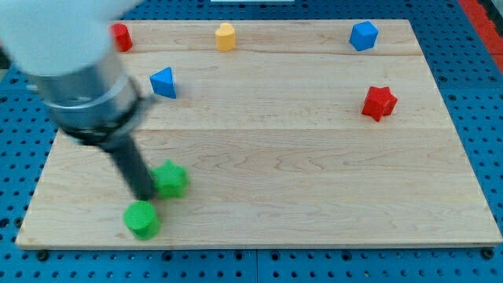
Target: Place the green star vertically to the bottom of the red star
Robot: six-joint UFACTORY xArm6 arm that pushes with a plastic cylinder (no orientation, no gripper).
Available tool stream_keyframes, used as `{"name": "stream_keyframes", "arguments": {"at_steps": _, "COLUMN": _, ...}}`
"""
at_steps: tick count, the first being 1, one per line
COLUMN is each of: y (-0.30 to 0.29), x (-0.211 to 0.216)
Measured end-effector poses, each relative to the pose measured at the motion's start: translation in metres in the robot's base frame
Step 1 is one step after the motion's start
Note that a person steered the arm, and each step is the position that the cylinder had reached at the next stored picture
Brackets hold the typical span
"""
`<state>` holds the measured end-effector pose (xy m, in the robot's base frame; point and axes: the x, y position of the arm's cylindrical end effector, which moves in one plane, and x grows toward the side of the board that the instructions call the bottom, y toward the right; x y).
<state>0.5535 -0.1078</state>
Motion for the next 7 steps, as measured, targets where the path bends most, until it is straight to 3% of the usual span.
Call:
{"name": "stream_keyframes", "arguments": {"at_steps": 1, "y": 0.06, "x": -0.008}}
{"name": "stream_keyframes", "arguments": {"at_steps": 2, "y": 0.022, "x": -0.036}}
{"name": "stream_keyframes", "arguments": {"at_steps": 3, "y": 0.044, "x": -0.055}}
{"name": "stream_keyframes", "arguments": {"at_steps": 4, "y": 0.147, "x": -0.038}}
{"name": "stream_keyframes", "arguments": {"at_steps": 5, "y": 0.213, "x": 0.004}}
{"name": "stream_keyframes", "arguments": {"at_steps": 6, "y": 0.158, "x": 0.01}}
{"name": "stream_keyframes", "arguments": {"at_steps": 7, "y": 0.192, "x": 0.048}}
